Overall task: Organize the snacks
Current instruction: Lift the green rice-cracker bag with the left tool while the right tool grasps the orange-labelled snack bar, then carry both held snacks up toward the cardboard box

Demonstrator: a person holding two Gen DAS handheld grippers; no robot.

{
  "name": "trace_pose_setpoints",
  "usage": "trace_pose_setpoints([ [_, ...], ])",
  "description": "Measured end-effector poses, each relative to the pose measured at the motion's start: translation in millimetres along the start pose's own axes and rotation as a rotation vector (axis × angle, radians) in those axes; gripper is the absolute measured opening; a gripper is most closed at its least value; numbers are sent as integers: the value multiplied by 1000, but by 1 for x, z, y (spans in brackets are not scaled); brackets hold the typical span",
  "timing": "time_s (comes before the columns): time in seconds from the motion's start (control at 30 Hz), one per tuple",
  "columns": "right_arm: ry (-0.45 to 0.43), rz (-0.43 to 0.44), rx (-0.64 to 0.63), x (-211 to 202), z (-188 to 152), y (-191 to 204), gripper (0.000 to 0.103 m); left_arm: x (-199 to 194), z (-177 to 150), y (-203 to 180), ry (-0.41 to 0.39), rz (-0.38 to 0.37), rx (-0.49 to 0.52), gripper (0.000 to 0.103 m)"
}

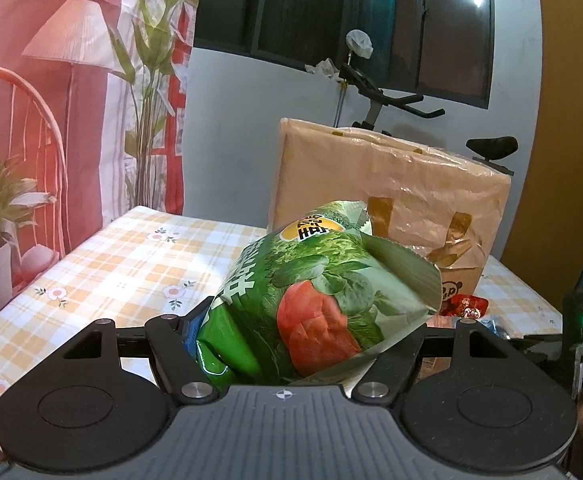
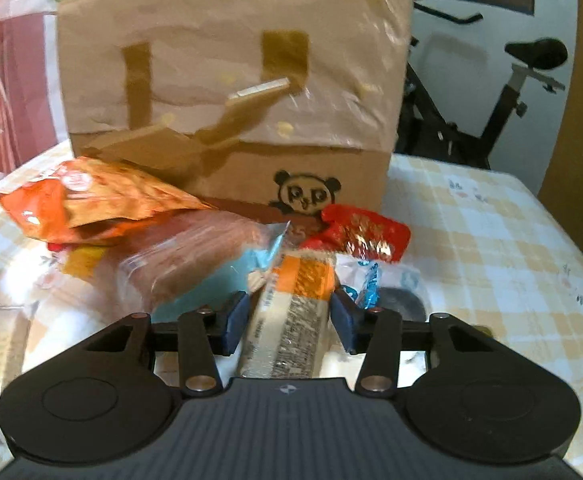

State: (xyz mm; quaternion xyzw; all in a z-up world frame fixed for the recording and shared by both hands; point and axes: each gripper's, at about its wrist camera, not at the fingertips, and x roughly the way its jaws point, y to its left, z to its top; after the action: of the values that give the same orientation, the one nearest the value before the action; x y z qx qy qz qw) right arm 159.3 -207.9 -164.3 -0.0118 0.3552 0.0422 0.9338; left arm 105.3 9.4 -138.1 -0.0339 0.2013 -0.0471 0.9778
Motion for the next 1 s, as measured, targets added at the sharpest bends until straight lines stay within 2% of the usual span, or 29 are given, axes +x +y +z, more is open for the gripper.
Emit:
trace_pose_setpoints([
  [0.1, 0, 5, 2, 1, -7, -3, 49, 3, -2, 1, 11, 3, -4, 75],
  [0.3, -31, 17, 5, -7, -12, -3, 42, 5, -3, 1, 22, 8, 2, 75],
  [0.63, -72, 43, 48, -14, -11, -9, 41, 3, -4, 1, 17, 9, 3, 75],
  [1.0, -201, 84, 120, -55, -8, -22, 40, 0, 1, 3, -15, 11, -20, 75],
])
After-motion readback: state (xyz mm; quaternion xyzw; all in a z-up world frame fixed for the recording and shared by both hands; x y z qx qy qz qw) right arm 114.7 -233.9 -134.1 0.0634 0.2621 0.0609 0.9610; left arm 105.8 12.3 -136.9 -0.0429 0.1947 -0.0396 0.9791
